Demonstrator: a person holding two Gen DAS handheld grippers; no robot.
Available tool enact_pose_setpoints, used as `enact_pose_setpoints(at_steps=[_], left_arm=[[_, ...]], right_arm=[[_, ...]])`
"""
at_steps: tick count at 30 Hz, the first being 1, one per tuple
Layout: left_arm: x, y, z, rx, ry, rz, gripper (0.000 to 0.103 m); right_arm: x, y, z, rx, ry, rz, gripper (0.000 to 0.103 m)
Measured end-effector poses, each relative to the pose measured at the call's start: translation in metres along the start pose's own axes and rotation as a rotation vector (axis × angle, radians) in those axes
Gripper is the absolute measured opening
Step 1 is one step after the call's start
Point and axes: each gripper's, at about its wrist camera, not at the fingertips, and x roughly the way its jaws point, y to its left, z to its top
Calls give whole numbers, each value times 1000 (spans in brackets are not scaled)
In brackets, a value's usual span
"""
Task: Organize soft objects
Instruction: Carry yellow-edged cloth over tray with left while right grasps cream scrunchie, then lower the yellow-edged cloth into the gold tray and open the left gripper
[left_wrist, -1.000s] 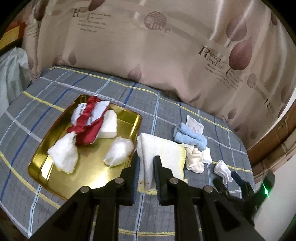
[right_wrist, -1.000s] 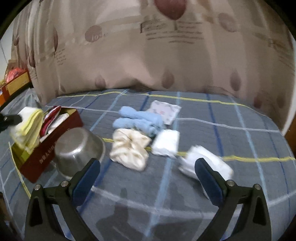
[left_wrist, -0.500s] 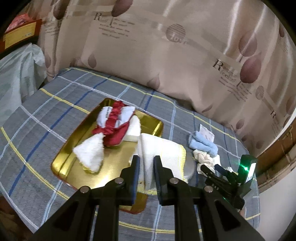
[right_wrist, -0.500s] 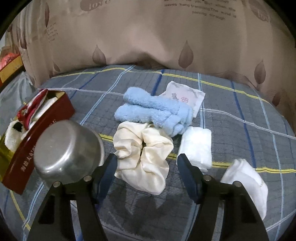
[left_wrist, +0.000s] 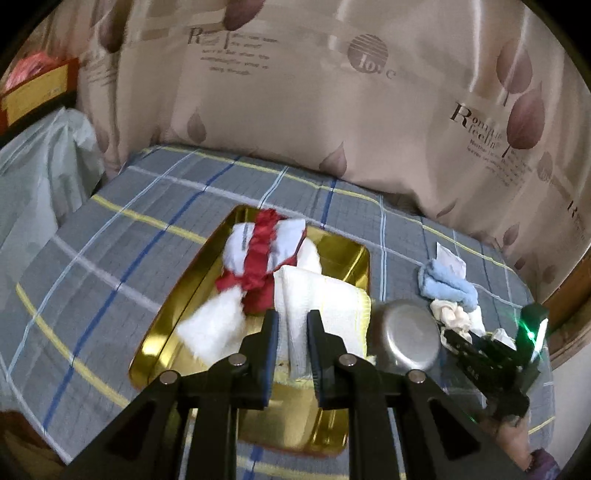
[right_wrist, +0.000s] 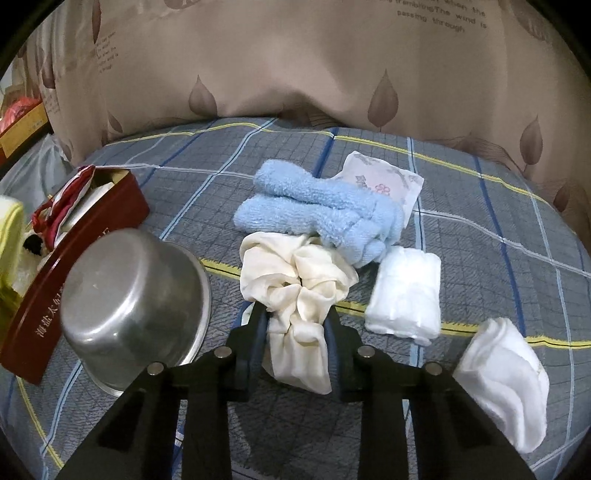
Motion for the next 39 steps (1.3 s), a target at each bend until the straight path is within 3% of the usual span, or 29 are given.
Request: enact_pose_setpoints(at_steps=[4,11,23,32,39], left_arm=[[25,-6,19,7,20,3,16],[71,-17,46,42,51,73,16],[114,-45,58,191,105,88,25],[72,-36,54,142,19,88,46],[23,-24,18,93,3,133,46]], right_arm=[[-1,0,-1,1,0,0,25],[-1,-2,-1,3,-1,2,25],[-1,-1,-1,2,0,0,25],[0,-1,-2,15,-2,13,24],[0,-11,-2,64,-4,35,16]])
